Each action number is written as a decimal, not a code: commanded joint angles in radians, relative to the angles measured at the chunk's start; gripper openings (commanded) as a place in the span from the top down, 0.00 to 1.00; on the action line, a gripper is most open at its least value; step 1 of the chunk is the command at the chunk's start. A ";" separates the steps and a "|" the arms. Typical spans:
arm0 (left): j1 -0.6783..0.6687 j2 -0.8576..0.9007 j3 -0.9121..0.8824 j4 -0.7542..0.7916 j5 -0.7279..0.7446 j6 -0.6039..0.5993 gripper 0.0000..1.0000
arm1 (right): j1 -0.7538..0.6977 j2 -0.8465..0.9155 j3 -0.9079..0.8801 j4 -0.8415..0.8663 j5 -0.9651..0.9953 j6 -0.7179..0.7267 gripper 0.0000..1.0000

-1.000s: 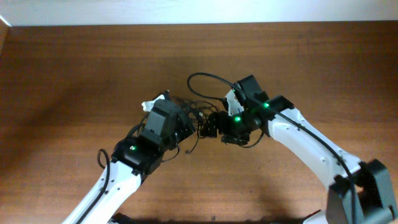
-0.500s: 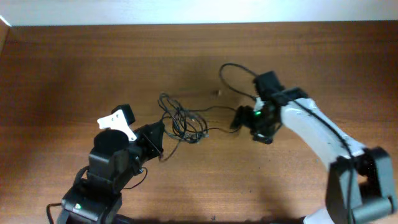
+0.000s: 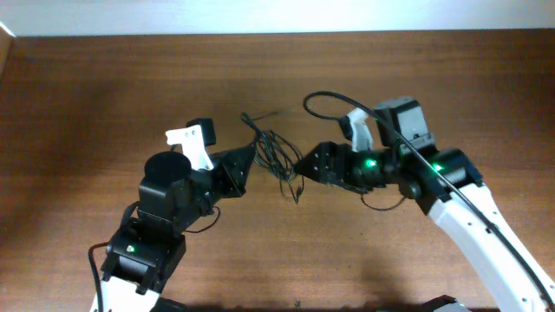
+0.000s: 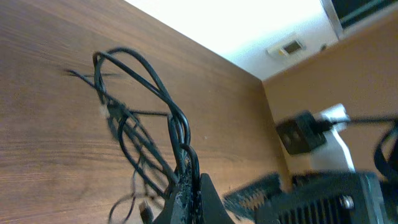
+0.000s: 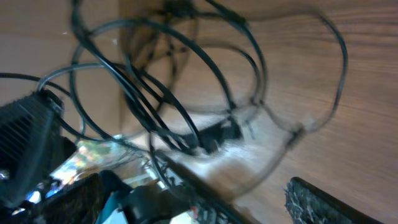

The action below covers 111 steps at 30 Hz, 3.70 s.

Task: Untangle cables

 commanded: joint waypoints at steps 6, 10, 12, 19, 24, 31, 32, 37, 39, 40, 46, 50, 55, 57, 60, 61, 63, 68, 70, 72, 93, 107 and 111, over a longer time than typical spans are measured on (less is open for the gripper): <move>0.005 -0.003 0.011 0.113 0.159 0.036 1.00 | 0.136 0.097 0.000 0.103 -0.034 0.204 0.06; 0.005 -0.003 0.011 0.225 0.243 -0.030 1.00 | 0.195 0.167 0.000 0.125 0.110 0.318 0.06; 0.005 -0.005 0.011 0.383 0.371 -0.035 1.00 | 0.190 0.217 0.000 0.121 0.249 0.356 0.06; 0.066 -0.101 0.011 0.472 0.417 -0.061 1.00 | 0.058 0.246 0.000 -0.057 0.468 0.348 0.06; 0.123 -0.117 0.011 0.400 0.416 -0.040 1.00 | -0.045 0.218 0.000 -0.074 0.275 0.113 0.02; 0.125 -0.086 0.011 0.324 0.293 -0.074 1.00 | -0.115 -0.053 0.000 -0.029 0.093 -0.159 0.00; 0.125 -0.079 0.011 0.304 0.246 -0.156 1.00 | -0.103 -0.062 0.000 -0.034 0.077 -0.164 0.06; 0.125 -0.044 0.011 0.246 0.217 -0.236 1.00 | -0.029 -0.046 0.000 0.087 -0.030 0.074 0.11; 0.125 -0.042 0.011 0.239 0.221 -0.230 1.00 | -0.005 -0.046 0.000 0.164 -0.056 0.143 0.08; 0.125 -0.042 0.011 0.246 0.224 -0.230 1.00 | 0.020 -0.045 0.000 0.193 -0.046 0.159 0.07; 0.125 -0.042 0.011 0.292 0.251 -0.256 1.00 | 0.166 0.052 0.000 0.258 0.068 0.266 0.06; 0.125 -0.042 0.011 0.292 0.251 -0.316 1.00 | 0.218 0.130 0.000 0.329 0.137 0.297 0.06; 0.125 -0.042 0.011 0.412 0.306 -0.471 1.00 | 0.240 0.179 0.000 0.381 0.336 0.446 0.06; 0.125 -0.042 0.011 0.477 0.357 -0.565 1.00 | 0.239 0.180 0.000 0.386 0.483 0.507 0.06; 0.125 -0.045 0.011 0.595 0.417 -0.629 1.00 | 0.212 0.180 0.000 0.349 0.656 0.506 0.06; 0.125 -0.047 0.011 0.616 0.419 -0.640 1.00 | 0.194 0.180 0.000 0.314 0.689 0.506 0.06; 0.125 -0.055 0.011 0.649 0.417 -0.661 1.00 | 0.148 0.180 0.000 0.228 0.738 0.506 0.06; 0.125 -0.063 0.011 0.563 0.326 -0.660 1.00 | 0.011 0.171 0.000 0.039 0.643 0.385 0.06; 0.125 -0.063 0.011 0.451 0.244 -0.660 1.00 | -0.005 0.138 0.000 -0.003 0.583 0.298 0.04; 0.125 -0.063 0.011 0.335 0.158 -0.661 1.00 | -0.010 0.071 0.000 -0.076 0.568 0.257 0.03; 0.033 0.680 0.011 0.020 0.065 -0.490 0.09 | -0.008 -0.263 0.000 -0.288 0.579 0.241 0.07; 0.105 0.675 0.038 0.143 -0.143 -0.335 0.01 | 0.071 -0.130 0.000 -0.323 0.544 0.164 0.07; 0.158 0.558 0.042 0.017 -0.160 -0.296 0.01 | 0.070 -0.130 0.000 -0.326 0.556 0.164 0.07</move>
